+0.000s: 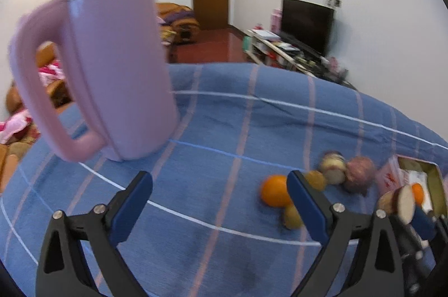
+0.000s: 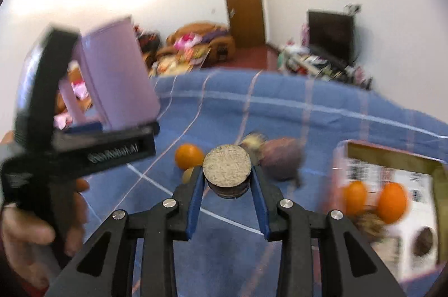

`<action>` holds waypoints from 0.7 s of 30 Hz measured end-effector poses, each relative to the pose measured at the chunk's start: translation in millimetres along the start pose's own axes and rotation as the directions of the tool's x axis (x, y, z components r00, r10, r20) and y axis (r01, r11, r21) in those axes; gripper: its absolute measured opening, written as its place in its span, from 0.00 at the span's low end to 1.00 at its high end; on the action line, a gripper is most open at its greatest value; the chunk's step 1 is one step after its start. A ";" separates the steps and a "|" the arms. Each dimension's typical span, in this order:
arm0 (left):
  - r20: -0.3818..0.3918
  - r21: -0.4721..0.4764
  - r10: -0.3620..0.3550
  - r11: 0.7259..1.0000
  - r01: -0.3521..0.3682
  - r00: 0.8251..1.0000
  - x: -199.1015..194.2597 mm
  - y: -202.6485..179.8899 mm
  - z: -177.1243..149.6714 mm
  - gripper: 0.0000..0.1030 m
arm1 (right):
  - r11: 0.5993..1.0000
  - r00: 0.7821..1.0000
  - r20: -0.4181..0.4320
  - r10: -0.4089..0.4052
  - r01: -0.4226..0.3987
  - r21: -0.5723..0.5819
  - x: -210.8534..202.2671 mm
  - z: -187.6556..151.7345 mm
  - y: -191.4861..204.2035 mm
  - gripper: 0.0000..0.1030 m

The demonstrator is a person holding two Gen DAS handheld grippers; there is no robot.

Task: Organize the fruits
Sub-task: 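Grasp the sliced round fruit piece with the right tool and lift it, then grasp a small brown kiwi with the left tool while the right tool carries the slice toward the tin box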

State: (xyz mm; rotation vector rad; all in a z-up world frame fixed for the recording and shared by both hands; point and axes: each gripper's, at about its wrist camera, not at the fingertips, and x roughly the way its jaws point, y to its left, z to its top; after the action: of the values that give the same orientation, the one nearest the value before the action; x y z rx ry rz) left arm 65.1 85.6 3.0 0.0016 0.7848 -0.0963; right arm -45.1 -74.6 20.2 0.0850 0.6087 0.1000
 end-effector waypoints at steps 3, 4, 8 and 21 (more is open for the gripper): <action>-0.090 -0.036 -0.128 0.991 0.126 0.988 7.0 -11.0 -6.8 0.77 | 0.999 0.998 0.041 -0.043 0.043 0.018 -21.4 -7.2 -16.5 0.35; -0.125 -0.049 -0.165 0.986 0.160 0.978 11.0 -16.3 -10.4 0.73 | 0.998 0.997 0.049 -0.061 0.060 0.021 -25.9 -9.9 -22.1 0.35; -0.188 0.038 -0.149 0.987 0.159 0.971 21.9 -42.9 -23.8 0.42 | 0.996 0.996 0.049 -0.078 0.076 0.051 -30.5 -16.6 -38.1 0.35; -0.150 0.126 -0.059 0.989 0.078 0.987 35.6 -45.0 -26.0 0.26 | 0.997 0.998 0.031 -0.048 0.045 0.065 -32.7 -19.2 -39.8 0.35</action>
State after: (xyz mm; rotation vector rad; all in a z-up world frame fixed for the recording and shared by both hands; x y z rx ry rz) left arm 67.9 38.7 -38.9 0.1075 0.9239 -0.2151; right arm -80.0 -117.0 18.7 0.1348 0.5807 0.0338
